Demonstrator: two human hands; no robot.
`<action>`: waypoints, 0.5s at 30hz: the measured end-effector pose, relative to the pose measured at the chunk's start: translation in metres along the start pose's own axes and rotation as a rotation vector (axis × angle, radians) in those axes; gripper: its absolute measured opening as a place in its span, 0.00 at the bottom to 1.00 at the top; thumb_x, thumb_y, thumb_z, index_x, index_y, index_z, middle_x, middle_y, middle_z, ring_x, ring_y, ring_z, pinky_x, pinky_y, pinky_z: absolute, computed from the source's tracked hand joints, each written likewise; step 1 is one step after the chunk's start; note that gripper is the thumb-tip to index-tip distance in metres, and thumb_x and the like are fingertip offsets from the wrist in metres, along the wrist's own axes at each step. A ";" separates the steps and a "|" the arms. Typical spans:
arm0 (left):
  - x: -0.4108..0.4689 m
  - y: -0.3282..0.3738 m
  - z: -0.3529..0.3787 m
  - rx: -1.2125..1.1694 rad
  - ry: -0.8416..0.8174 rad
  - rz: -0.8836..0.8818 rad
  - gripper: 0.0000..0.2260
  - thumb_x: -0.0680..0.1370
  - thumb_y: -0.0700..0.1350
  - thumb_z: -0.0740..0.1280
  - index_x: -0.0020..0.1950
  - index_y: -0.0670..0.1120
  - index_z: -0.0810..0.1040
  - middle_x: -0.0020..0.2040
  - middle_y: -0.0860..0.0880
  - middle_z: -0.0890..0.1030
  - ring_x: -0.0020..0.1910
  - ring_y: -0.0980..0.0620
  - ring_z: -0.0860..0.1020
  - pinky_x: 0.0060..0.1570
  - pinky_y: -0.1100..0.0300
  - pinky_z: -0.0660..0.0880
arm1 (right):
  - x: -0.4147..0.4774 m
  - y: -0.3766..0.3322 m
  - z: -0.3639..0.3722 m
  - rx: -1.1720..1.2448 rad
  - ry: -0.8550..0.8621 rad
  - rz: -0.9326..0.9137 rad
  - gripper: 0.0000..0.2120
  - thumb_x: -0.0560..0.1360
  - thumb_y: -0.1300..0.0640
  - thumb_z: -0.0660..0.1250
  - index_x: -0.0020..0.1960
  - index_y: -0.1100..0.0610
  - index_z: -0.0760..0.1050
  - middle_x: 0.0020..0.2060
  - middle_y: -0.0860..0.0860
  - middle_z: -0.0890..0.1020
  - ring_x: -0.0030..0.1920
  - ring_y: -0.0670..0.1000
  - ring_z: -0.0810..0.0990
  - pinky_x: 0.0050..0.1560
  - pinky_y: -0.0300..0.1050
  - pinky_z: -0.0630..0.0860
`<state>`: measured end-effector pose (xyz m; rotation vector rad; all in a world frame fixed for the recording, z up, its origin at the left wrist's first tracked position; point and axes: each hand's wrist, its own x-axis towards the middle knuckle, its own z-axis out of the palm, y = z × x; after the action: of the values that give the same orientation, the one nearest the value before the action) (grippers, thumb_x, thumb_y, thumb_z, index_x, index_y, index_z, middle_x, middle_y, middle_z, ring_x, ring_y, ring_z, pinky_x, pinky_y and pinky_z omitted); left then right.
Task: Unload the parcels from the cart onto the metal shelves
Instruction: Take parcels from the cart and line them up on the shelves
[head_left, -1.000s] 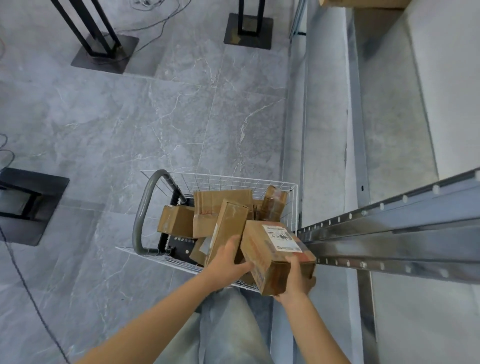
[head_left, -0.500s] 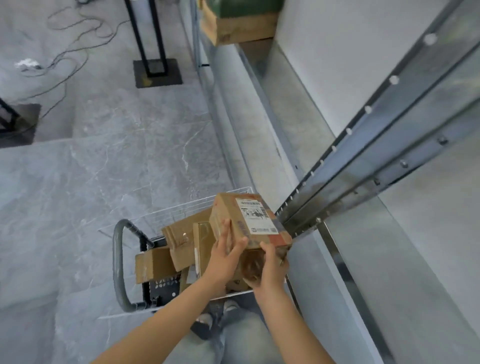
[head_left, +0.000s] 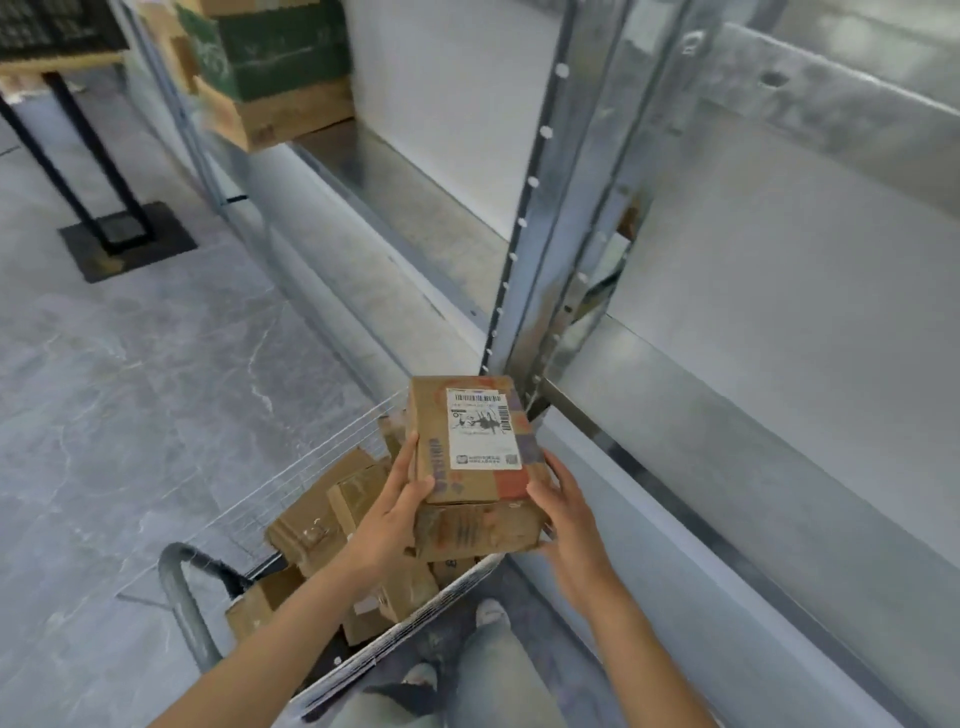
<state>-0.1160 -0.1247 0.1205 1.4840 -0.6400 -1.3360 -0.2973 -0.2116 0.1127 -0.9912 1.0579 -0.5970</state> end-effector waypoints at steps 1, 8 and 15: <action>-0.001 0.002 0.003 0.016 -0.027 0.010 0.23 0.81 0.54 0.53 0.70 0.73 0.48 0.62 0.61 0.73 0.53 0.61 0.75 0.55 0.50 0.76 | -0.009 -0.002 -0.005 0.000 -0.012 -0.022 0.30 0.71 0.48 0.69 0.71 0.44 0.65 0.57 0.46 0.82 0.55 0.47 0.82 0.48 0.49 0.80; -0.011 0.010 0.043 0.123 -0.272 0.013 0.22 0.81 0.53 0.55 0.67 0.76 0.51 0.60 0.60 0.78 0.55 0.58 0.78 0.45 0.57 0.80 | -0.082 -0.002 -0.043 -0.002 0.096 -0.134 0.30 0.75 0.50 0.67 0.73 0.39 0.59 0.64 0.42 0.78 0.64 0.46 0.77 0.62 0.57 0.75; -0.033 0.023 0.097 0.052 -0.527 0.044 0.29 0.69 0.64 0.69 0.64 0.78 0.58 0.66 0.59 0.75 0.64 0.54 0.75 0.65 0.41 0.69 | -0.148 -0.005 -0.082 0.041 0.229 -0.225 0.41 0.63 0.36 0.74 0.71 0.38 0.60 0.61 0.39 0.79 0.63 0.44 0.77 0.60 0.48 0.77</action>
<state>-0.2100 -0.1352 0.1653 1.1468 -1.0398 -1.6998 -0.4311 -0.1253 0.1689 -1.0304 1.1369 -0.9305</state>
